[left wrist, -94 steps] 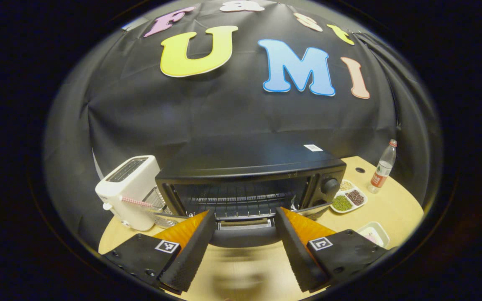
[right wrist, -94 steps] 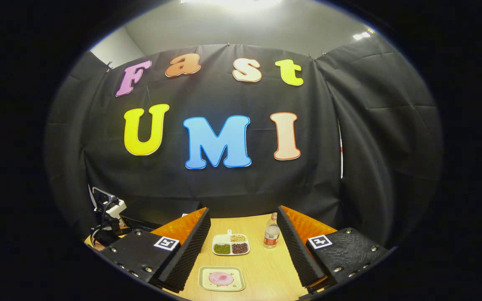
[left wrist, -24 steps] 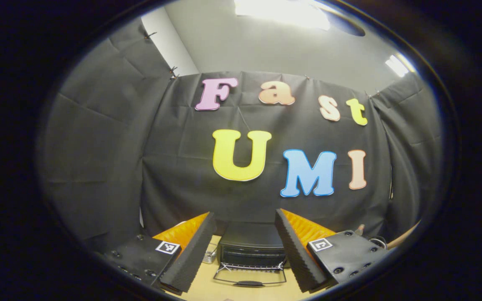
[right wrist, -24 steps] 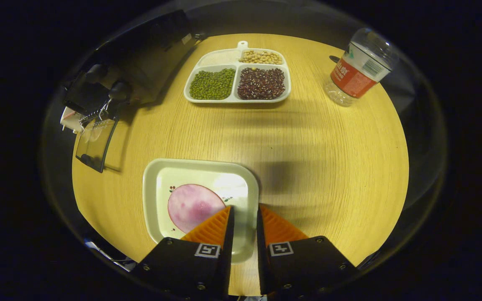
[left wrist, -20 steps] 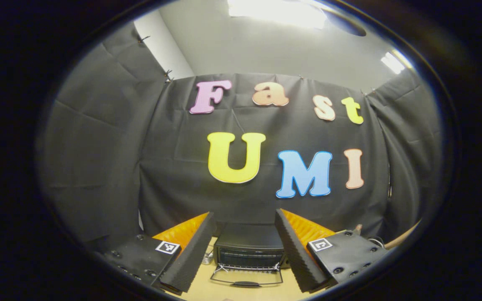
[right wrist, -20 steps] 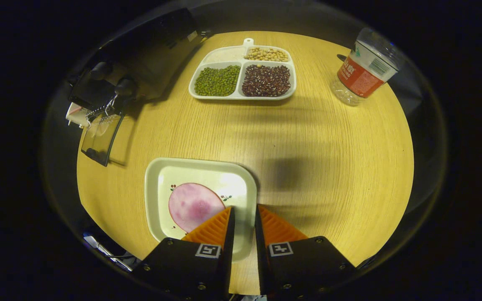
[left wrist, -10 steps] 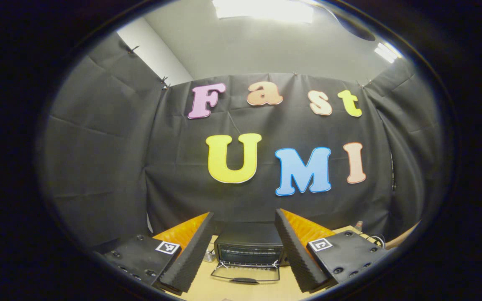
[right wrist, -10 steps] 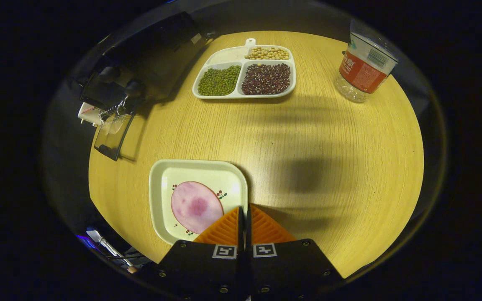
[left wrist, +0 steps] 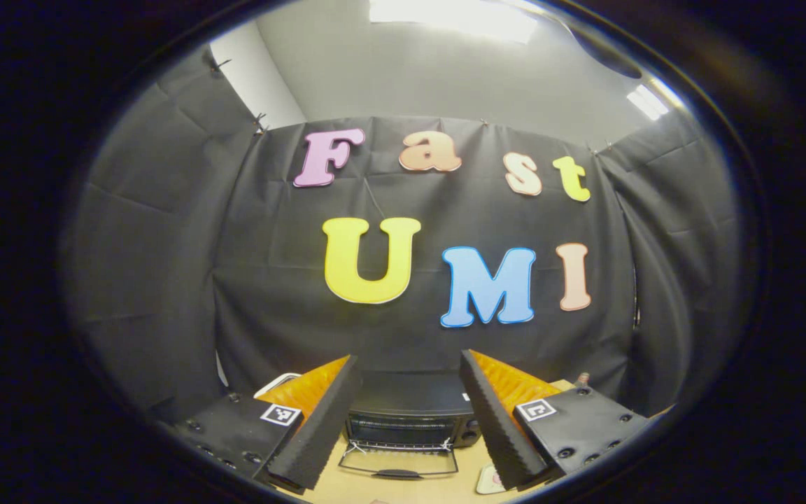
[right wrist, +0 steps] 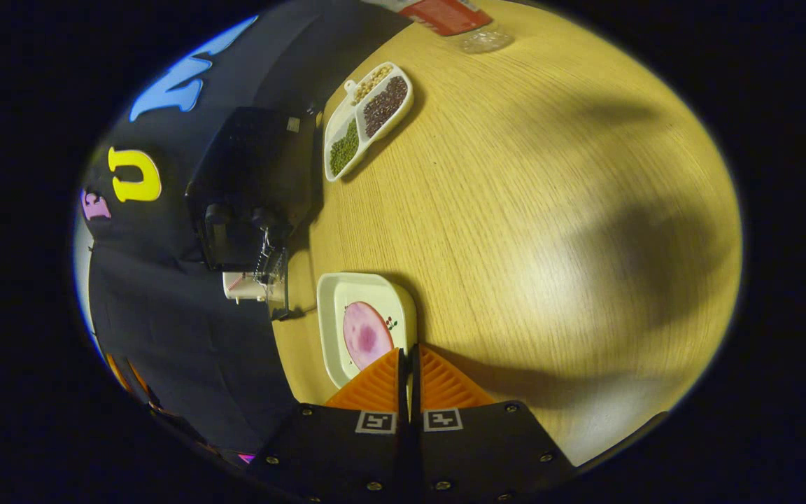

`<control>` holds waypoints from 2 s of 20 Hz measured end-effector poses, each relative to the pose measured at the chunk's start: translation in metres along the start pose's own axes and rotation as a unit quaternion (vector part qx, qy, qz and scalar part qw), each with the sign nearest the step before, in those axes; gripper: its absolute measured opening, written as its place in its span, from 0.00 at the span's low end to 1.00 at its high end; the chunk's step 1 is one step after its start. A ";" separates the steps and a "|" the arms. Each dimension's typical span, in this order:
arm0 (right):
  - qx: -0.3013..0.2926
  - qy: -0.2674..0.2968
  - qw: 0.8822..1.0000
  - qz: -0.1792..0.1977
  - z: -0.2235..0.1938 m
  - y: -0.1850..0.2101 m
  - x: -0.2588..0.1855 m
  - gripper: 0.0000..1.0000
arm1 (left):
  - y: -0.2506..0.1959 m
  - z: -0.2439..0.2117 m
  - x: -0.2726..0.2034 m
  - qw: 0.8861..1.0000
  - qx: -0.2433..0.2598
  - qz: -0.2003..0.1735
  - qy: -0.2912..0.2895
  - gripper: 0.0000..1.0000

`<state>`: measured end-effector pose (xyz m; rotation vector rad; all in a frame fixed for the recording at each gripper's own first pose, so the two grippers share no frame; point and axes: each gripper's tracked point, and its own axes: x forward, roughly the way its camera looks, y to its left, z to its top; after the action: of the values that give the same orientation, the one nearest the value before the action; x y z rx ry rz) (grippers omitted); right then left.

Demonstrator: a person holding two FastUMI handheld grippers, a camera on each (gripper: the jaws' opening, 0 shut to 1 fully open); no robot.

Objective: Open the electric oven with the left hand, put the food in, and close the electric oven.

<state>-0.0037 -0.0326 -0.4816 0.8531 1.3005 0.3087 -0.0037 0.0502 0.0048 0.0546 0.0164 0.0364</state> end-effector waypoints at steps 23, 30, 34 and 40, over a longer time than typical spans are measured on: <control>0.113 -0.159 0.977 0.090 -0.069 0.128 0.003 0.00 | 0.052 -0.018 0.030 0.997 -0.015 -0.071 -0.001 0.96; 0.164 -0.194 0.963 0.095 -0.056 0.196 0.064 0.00 | 0.098 -0.023 0.017 0.998 -0.024 -0.063 0.003 0.92; 0.184 -0.224 0.954 0.077 -0.037 0.218 0.097 0.00 | 0.132 -0.025 0.010 0.999 -0.029 -0.043 0.003 0.92; 0.229 -0.270 0.933 0.064 -0.002 0.251 0.140 0.00 | 0.173 -0.038 0.007 0.999 -0.039 -0.019 0.017 0.96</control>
<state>0.0969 0.2252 -0.4059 1.3124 0.8024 -0.1393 -0.0036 0.2256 -0.0234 -0.0235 0.0508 -0.0006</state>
